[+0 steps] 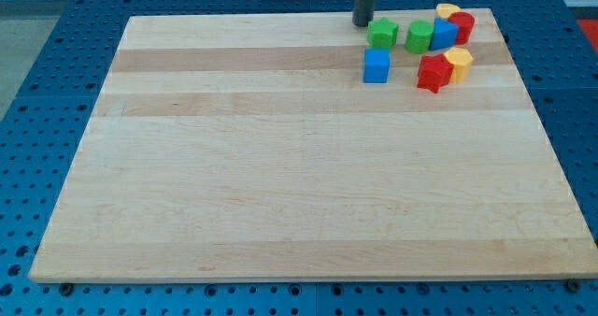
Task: Nudge the group of blocks a bit up
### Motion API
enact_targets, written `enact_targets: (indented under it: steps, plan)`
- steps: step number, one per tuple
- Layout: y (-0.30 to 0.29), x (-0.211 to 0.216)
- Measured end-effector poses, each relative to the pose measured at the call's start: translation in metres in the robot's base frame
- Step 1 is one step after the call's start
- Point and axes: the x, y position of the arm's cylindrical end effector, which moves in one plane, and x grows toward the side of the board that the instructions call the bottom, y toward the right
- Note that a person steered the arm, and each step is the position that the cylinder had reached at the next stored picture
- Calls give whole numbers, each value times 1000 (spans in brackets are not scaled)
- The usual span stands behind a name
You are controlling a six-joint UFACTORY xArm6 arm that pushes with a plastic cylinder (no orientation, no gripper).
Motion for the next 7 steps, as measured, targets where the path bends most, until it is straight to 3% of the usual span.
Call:
enact_targets:
  steps: [1, 2, 3, 5, 6, 7]
  plan:
    - [-33, 6]
    - [-50, 56]
    - [-48, 131]
    - [36, 274]
    - [104, 280]
    - [153, 254]
